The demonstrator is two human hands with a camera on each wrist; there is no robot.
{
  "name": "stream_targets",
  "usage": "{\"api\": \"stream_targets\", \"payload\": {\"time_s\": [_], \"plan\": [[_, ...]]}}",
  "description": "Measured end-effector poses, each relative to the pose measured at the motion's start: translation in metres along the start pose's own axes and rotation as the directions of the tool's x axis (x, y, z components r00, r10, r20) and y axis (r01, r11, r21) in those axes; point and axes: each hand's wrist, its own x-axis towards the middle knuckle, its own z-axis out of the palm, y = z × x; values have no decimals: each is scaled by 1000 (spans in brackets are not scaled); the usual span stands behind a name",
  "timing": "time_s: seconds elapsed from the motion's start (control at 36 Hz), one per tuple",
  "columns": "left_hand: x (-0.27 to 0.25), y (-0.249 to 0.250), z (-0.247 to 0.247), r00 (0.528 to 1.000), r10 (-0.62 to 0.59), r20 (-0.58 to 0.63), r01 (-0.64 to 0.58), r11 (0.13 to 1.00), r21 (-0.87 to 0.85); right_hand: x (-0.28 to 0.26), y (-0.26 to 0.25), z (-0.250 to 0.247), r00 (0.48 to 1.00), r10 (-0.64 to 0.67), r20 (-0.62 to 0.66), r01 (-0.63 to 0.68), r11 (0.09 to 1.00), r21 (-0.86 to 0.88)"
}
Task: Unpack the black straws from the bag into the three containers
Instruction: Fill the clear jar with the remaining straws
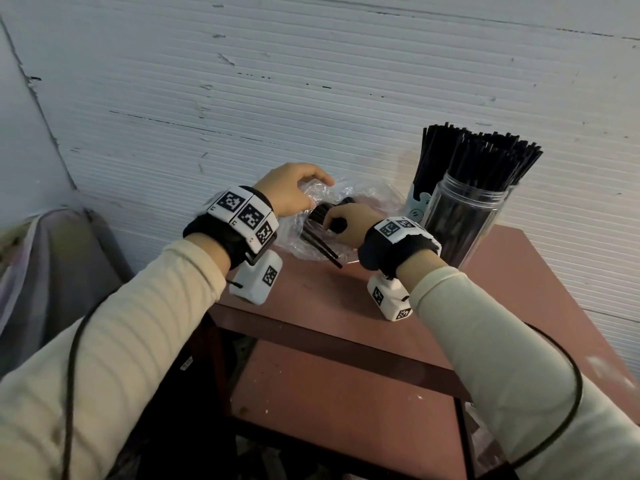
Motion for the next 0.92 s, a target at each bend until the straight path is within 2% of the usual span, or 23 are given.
{"api": "stream_targets", "payload": {"time_s": [0.14, 0.28, 0.36, 0.42, 0.5, 0.58, 0.67, 0.75, 0.83, 0.92], "plan": [[0, -2, 2, 1000, -2, 11, 2, 1000, 0, -11, -1, -9, 999, -14, -37, 15, 999, 38], [-2, 1, 4, 1000, 24, 17, -24, 999, 28, -30, 3, -22, 996, 20, 86, -30, 993, 118], [-3, 4, 7, 999, 35, -17, -34, 997, 73, -46, 7, -32, 994, 38, 107, -54, 986, 156], [-4, 9, 11, 993, 74, -95, -60, 987, 146, -56, 9, -40, 992, 46, 118, -68, 980, 186], [-7, 21, 17, 958, 228, -172, -187, 957, 223, -71, 11, -55, 990, 48, 134, -73, 978, 193], [-9, 36, 29, 933, 359, -27, -343, 909, 236, -85, 15, -69, 991, 35, 132, -57, 984, 167], [-2, 45, 49, 903, 399, 159, -428, 869, 248, -100, 16, -81, 992, 9, 128, -26, 992, 127], [5, 57, 68, 898, 385, 215, -436, 849, 300, -117, 16, -94, 993, -9, 117, -6, 992, 126], [8, 69, 80, 921, 361, 145, -390, 856, 341, -133, 19, -109, 997, -28, 78, 14, 984, 180], [10, 81, 87, 958, 282, 54, -286, 926, 246, -147, 24, -123, 999, -50, -4, 50, 989, 142]]}}
